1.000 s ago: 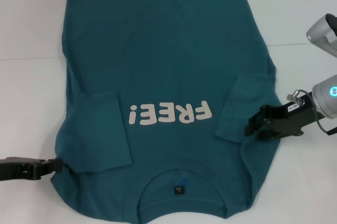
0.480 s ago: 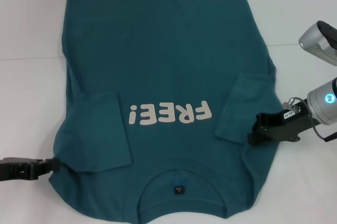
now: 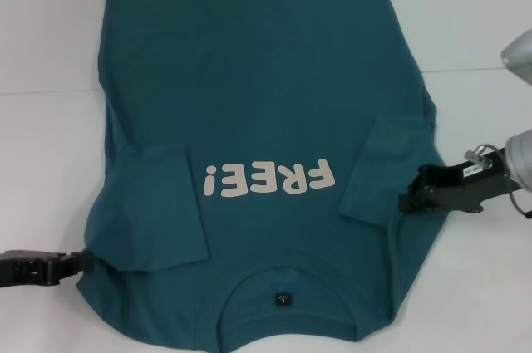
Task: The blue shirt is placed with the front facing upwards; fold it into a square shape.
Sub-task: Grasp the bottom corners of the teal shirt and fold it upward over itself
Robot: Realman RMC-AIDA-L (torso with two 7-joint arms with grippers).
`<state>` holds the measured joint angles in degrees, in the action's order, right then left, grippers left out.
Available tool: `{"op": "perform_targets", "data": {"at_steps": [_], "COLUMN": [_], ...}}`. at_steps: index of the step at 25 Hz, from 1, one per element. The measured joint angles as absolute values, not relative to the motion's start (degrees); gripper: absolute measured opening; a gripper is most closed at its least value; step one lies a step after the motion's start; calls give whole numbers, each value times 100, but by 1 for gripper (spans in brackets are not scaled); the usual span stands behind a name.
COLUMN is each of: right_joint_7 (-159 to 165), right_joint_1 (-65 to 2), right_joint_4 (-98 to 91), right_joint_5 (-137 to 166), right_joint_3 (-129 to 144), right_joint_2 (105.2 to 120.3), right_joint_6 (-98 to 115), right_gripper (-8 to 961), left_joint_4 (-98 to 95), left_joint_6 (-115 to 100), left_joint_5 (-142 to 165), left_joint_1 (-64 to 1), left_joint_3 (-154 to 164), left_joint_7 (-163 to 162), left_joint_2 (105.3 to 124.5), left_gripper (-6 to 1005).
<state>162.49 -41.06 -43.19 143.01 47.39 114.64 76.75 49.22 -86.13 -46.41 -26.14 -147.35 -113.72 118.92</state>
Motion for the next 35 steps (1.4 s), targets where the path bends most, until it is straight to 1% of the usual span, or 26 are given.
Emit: {"op": "perform_targets", "data": {"at_steps": [4, 13, 21, 26, 35], "right_joint_7": [16139, 15228, 14375, 14144, 13977], "right_joint_1": [-3809, -2981, -2345, -2147, -2039], "right_joint_4": [-4473, -4612, -4529, -4386, -4228], "right_joint_5": [13938, 13198, 13071, 13082, 13103], "right_joint_3": [4696, 4036, 3641, 3622, 3410], "right_joint_2": [11419, 11416, 11416, 11386, 11299], "right_joint_6": [7765, 8365, 8719, 8755, 9179], "right_gripper": [56, 56, 55, 55, 55], "left_joint_4": [4921, 4922, 4683, 4623, 4637], "left_joint_6": [-8628, -8878, -9044, -9084, -9353], "left_joint_5": [-4641, -4640, -4634, -4632, -4631], "left_joint_1": [-2602, -2527, -2502, -2523, -2464], "left_joint_3": [-14776, -15089, -15308, -15344, -15346], "left_joint_7": [-11383, -11459, -11540, -11636, -11835], "left_joint_2": [11891, 11840, 11735, 11724, 11717], "left_gripper": [37, 38, 39, 39, 40]}}
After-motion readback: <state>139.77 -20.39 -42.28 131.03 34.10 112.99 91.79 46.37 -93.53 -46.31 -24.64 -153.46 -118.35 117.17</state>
